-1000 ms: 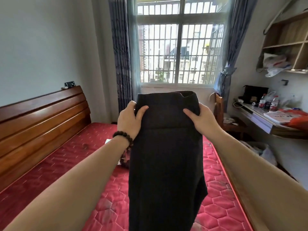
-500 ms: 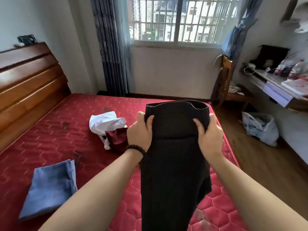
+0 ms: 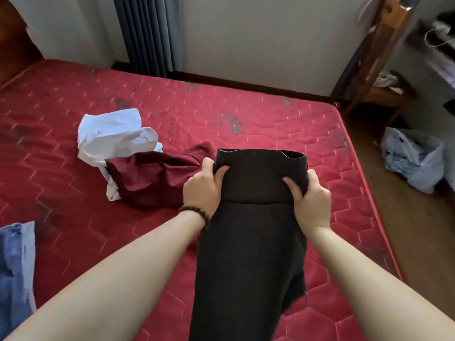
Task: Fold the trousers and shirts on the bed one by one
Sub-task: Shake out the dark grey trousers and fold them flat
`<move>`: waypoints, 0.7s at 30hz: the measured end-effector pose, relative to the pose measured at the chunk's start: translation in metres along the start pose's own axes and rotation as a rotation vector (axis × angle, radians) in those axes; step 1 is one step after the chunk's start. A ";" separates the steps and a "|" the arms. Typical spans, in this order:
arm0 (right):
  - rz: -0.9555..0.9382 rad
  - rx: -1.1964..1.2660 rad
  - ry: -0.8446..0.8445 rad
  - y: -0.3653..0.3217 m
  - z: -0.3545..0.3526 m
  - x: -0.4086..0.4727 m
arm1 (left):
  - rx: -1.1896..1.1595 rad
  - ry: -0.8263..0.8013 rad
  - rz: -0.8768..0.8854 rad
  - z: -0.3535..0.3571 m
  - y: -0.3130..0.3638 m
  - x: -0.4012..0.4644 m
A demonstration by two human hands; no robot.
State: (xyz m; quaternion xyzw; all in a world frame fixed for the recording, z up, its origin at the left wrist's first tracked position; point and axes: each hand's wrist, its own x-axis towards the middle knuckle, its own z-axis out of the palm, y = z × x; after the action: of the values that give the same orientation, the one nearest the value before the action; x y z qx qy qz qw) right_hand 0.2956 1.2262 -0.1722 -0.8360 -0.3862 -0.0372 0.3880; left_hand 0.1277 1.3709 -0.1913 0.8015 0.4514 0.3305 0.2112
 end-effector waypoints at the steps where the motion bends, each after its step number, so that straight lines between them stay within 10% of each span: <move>1: 0.018 0.010 -0.021 0.014 0.016 0.007 | 0.002 -0.006 -0.004 0.020 -0.011 0.006; 10: 0.202 0.038 -0.130 0.131 0.153 0.058 | -0.128 -0.156 -0.186 0.182 -0.100 0.047; 15: 0.500 -0.016 -0.542 0.196 0.211 0.042 | -0.094 -0.514 -0.427 0.243 -0.149 0.017; 21: 0.561 -0.059 -0.526 0.223 0.240 0.014 | 0.058 -0.452 -0.236 0.264 -0.166 0.000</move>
State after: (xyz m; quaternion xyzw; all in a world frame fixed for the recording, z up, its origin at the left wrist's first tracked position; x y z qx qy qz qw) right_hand 0.3990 1.3082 -0.4731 -0.9009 -0.2276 0.2751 0.2466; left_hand 0.2210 1.4437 -0.4801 0.8024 0.4926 0.1030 0.3207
